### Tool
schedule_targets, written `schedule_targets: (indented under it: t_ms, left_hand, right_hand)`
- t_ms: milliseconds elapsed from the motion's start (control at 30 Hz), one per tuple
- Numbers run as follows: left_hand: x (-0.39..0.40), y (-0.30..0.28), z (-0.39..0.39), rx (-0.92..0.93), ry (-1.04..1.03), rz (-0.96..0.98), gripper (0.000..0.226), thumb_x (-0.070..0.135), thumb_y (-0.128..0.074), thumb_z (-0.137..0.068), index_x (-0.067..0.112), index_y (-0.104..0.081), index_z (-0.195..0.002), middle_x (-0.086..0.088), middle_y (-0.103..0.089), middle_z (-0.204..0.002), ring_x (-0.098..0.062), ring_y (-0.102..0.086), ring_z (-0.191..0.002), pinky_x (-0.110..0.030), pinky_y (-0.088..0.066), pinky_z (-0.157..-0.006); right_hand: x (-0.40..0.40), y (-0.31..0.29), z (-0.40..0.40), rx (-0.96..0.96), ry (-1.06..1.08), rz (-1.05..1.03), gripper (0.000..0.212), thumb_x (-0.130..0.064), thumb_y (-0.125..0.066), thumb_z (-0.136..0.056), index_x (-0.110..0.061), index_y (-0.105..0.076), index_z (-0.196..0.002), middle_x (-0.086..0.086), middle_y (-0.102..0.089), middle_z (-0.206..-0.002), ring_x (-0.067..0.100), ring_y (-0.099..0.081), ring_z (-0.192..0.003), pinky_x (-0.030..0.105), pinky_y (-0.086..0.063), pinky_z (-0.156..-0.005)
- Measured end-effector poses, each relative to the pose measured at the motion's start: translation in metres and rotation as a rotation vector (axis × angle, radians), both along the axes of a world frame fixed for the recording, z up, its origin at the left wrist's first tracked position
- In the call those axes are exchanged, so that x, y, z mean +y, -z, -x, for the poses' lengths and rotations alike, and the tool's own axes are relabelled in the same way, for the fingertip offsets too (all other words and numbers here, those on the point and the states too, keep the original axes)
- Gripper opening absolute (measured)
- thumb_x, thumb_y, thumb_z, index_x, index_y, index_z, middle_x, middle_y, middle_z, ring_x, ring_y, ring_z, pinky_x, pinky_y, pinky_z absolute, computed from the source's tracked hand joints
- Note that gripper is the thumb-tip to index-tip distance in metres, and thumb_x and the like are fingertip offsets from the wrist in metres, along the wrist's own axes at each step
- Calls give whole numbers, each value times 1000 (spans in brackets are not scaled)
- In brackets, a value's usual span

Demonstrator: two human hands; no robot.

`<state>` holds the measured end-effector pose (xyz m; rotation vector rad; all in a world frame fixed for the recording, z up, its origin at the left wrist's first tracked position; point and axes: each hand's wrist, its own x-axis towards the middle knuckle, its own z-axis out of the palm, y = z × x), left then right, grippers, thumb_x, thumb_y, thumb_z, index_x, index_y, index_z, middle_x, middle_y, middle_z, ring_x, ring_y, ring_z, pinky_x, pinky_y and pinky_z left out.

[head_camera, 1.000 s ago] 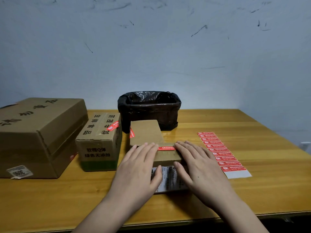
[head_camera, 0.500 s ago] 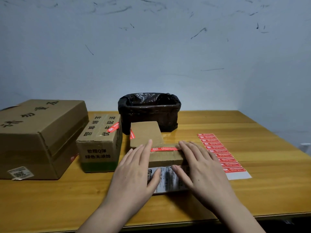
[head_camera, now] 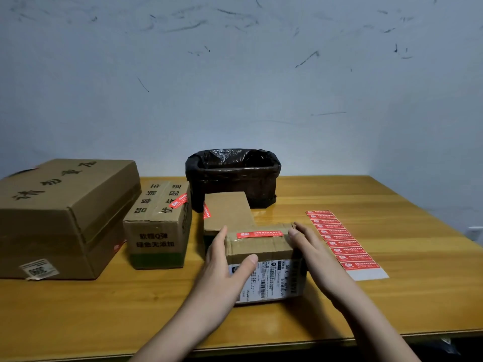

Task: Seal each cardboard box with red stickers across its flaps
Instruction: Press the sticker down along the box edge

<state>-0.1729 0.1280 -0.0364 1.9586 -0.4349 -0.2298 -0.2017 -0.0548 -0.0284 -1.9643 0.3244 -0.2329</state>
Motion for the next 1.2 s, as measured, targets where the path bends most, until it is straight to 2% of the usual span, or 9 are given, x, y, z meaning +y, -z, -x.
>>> schedule_targets:
  t_ms: [133,233,300,467,600,667,800,1033,1200]
  left_hand:
    - [0,-13,7,14,32,83,101,70,-46,-63,41,-2,-149,14,-11,-157,-8,-17,-143,-34,-19,-118]
    - [-2,-28,8,-16,37,114,95,68,-45,-65,41,-7,-148,14,-13,-157,-6,-17,-143,-32,-18,-117]
    - [-6,-39,6,-46,39,126,86,63,-45,-76,39,-8,-149,14,-15,-156,-6,-19,-142,-30,-19,-115]
    - [-20,-72,-9,-123,58,149,62,38,-40,-98,32,-10,-152,8,-23,-154,-6,-27,-133,-24,-23,-103]
    - [-37,-95,-23,-100,83,229,54,28,-34,-102,26,-13,-152,3,-28,-152,-3,-30,-117,-15,-32,-83]
    - [-45,-103,-31,-92,92,236,53,29,-32,-102,24,-15,-152,3,-34,-145,-2,-29,-112,-7,-30,-67]
    - [-62,-114,-47,-88,83,255,50,33,-31,-102,22,-22,-149,3,-38,-129,-3,-42,-98,-12,-31,-65]
    - [-88,-108,-75,-124,65,264,49,33,-30,-102,18,-21,-148,-5,-34,-144,-10,-34,-116,-20,-33,-75]
    - [-90,-84,-86,-102,29,264,46,28,-38,-101,16,-27,-144,-2,-41,-135,-10,-40,-117,-22,-35,-89]
  right_hand:
    - [-9,-8,9,12,-16,-8,76,-73,-43,-80,-36,-33,-145,-4,-45,-143,12,-45,-119,39,-40,-102]
    - [-14,-20,18,-51,-65,17,99,-78,-47,-61,-35,-26,-147,-18,-40,-130,4,-40,-116,22,-40,-84]
    - [-17,-26,24,-90,-94,36,110,-81,-52,-52,-37,-20,-149,-24,-32,-127,-2,-35,-118,20,-34,-87]
    - [-28,-41,25,-207,-74,89,112,-67,-73,-64,-34,-11,-152,-22,-30,-131,-5,-34,-121,15,-28,-96]
    - [-39,-49,22,-281,-14,147,95,-33,-75,-78,-29,-15,-151,-15,-43,-126,-20,-49,-97,-2,-38,-73]
    - [-44,-51,21,-298,5,156,91,-27,-75,-80,-29,-17,-150,-11,-46,-128,-19,-49,-98,2,-41,-74]
    - [-55,-51,18,-340,56,174,82,-28,-80,-75,-28,-30,-140,-7,-51,-127,-1,-51,-110,13,-40,-81]
    - [-61,-37,-3,-346,250,82,84,-38,-84,-66,-25,-30,-128,-4,-47,-125,14,-51,-114,34,-46,-95]
    - [-65,-12,-33,-339,365,160,96,-37,-83,-70,-14,-23,-142,5,-47,-134,19,-49,-120,33,-42,-95]
